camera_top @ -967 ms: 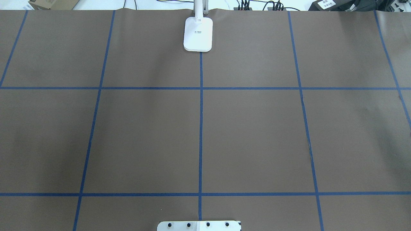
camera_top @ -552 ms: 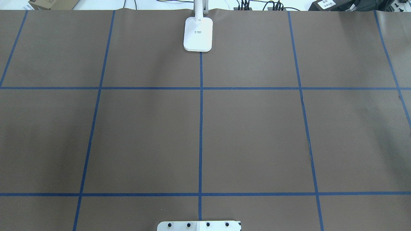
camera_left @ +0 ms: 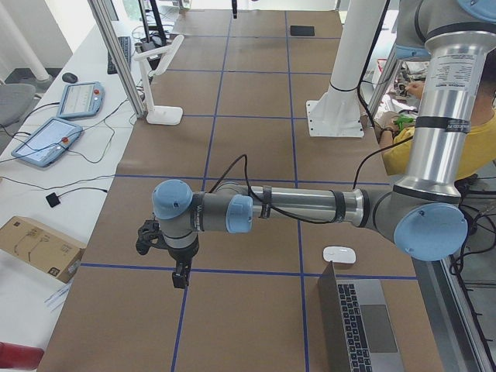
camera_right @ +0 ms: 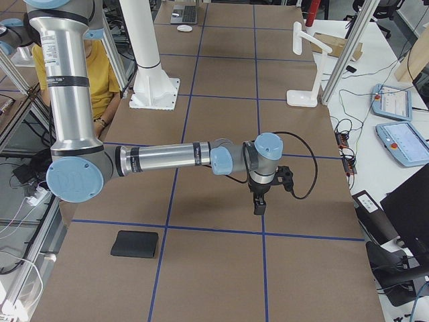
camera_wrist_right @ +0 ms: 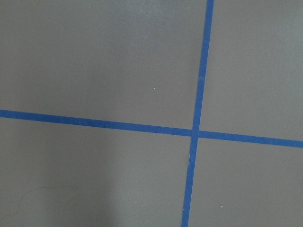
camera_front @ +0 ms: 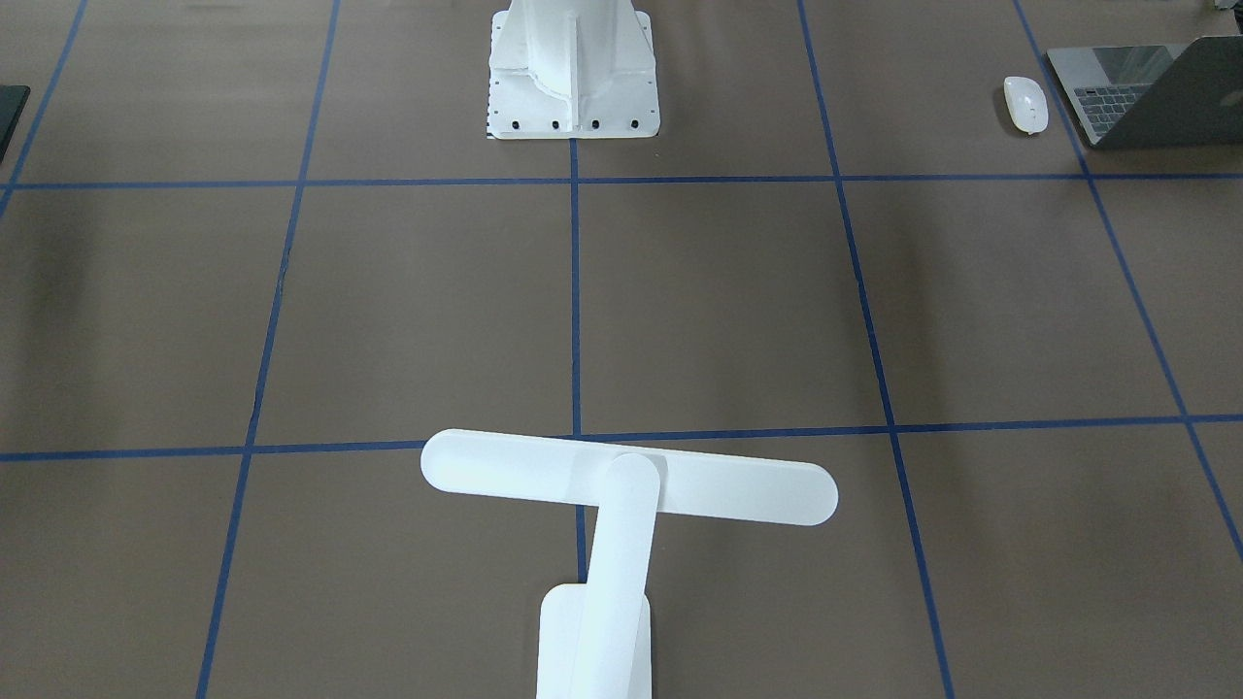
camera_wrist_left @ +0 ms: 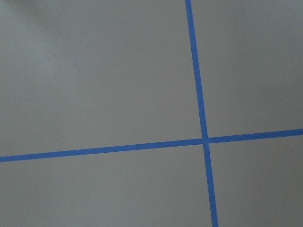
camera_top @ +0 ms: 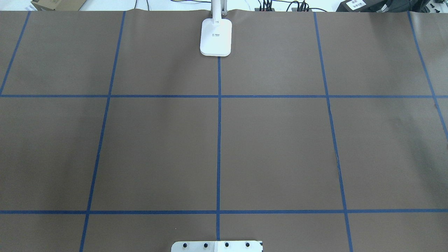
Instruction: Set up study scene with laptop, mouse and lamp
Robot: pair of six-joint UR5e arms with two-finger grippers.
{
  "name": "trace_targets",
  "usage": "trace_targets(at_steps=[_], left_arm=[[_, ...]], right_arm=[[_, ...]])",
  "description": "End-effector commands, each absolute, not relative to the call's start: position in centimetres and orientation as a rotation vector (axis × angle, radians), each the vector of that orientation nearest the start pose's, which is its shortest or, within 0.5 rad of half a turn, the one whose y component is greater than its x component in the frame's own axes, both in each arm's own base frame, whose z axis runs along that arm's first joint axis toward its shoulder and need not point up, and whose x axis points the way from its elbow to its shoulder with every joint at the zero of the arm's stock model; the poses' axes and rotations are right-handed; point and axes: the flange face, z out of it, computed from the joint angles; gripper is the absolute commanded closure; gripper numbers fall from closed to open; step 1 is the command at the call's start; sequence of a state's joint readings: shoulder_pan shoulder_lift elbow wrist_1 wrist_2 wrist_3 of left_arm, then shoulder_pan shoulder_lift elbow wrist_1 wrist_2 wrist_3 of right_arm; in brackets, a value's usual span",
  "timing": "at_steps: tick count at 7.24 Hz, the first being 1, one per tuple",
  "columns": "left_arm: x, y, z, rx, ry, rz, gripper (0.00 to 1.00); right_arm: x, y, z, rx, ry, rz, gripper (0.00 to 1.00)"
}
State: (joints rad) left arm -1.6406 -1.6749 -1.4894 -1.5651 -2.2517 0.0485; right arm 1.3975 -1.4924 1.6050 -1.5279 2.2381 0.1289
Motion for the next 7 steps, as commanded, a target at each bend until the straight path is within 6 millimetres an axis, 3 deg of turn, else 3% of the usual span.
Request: trace_targets(at_steps=[1,2,3,5,6,7], left_arm=[[-15.1,-48.2,68.8,-0.020,0.688,-0.212,0.00],[-15.9,-45.7,69.5,-0.097,0.688,-0.369,0.00],[-16.4,-41.0,71.0,-0.184,0.687,-0.515,0.00],[-19.0,-32.5,71.9,-0.313,0.698,-0.738,0.02],[-19.5,-29.3,71.2,-0.397,0.700,-0.842,0.03],[-19.5,-24.9,69.7,-0.484,0.703,-0.983,0.04]], right_arm=[[-2.1,-53.8,60.4,0.048,-0.679,-0.096,0.00],[-2.1,-53.8,60.4,0.049,-0.679,-0.097,0.00],[-2.1,-53.7,60.6,0.046,-0.679,-0.096,0.00],[-2.1,-53.4,60.8,0.049,-0.679,-0.099,0.00],[-2.0,-53.2,61.1,0.055,-0.679,-0.101,0.00],[-2.0,-53.0,61.5,0.061,-0.679,-0.103,0.00]])
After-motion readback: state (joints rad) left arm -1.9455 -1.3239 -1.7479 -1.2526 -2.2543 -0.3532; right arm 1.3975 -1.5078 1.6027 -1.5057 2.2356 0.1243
